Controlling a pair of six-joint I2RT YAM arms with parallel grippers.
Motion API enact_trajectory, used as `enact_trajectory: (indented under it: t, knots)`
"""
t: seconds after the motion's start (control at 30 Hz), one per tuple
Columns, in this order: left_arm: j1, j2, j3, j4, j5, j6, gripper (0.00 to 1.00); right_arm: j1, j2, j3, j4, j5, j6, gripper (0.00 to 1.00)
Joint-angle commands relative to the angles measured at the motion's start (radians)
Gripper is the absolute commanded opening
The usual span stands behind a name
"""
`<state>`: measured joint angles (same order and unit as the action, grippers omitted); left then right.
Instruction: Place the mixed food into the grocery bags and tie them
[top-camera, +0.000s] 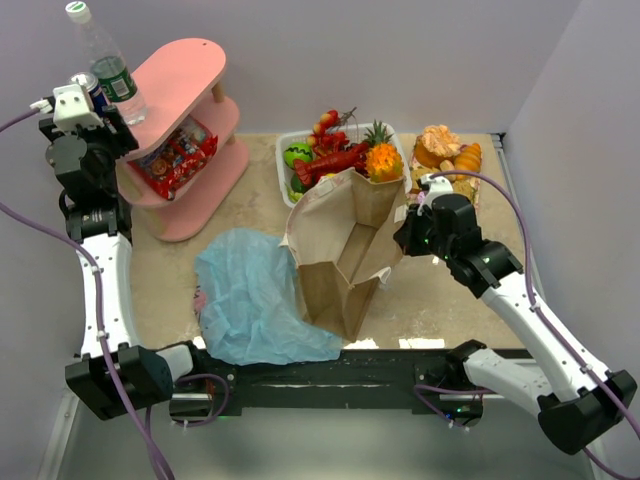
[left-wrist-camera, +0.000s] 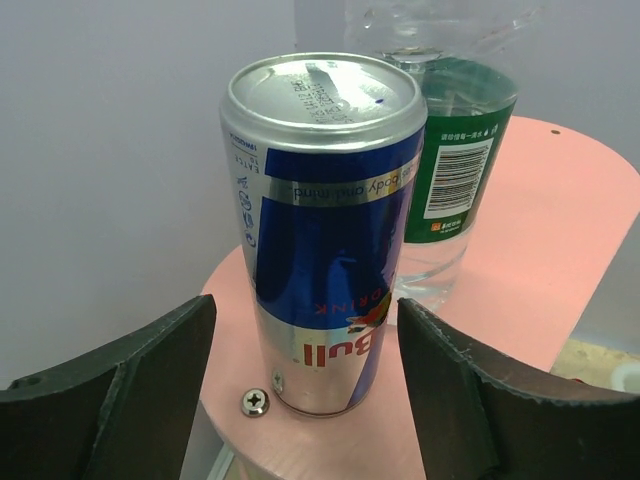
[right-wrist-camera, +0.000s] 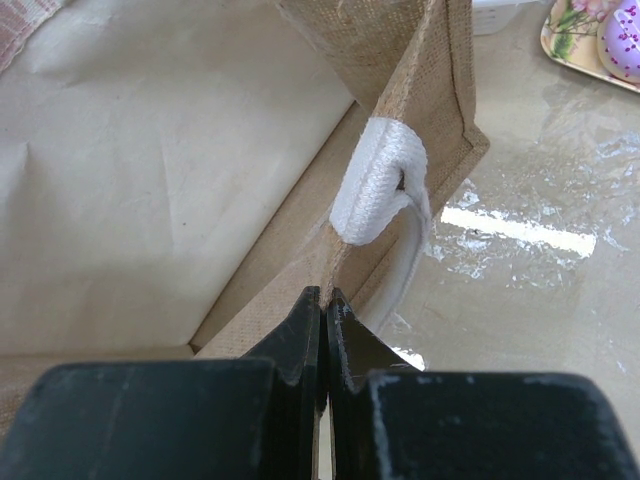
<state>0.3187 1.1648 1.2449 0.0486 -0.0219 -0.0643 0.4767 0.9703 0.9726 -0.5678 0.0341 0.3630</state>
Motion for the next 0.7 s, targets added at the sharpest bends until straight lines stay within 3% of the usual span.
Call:
enact_trajectory:
  t: [0.0, 0.2, 0.33, 0.67]
  knots:
    - [0.016, 0.007, -0.01, 0.086, 0.051, -0.026, 0.73, -0.001, -0.031, 0.005, 0.026, -0.002, 0.002, 0.0]
    - [0.016, 0.012, -0.033, 0.106, 0.045, -0.023, 0.58, -0.003, -0.025, 0.005, 0.022, 0.0, 0.001, 0.0]
    - [0.02, 0.015, -0.042, 0.114, 0.034, -0.019, 0.4, -0.001, -0.031, 0.003, 0.02, 0.001, 0.001, 0.0]
    - [0.02, -0.1, -0.096, 0.099, 0.028, -0.029, 0.25, -0.001, -0.022, -0.006, 0.034, -0.013, -0.001, 0.0]
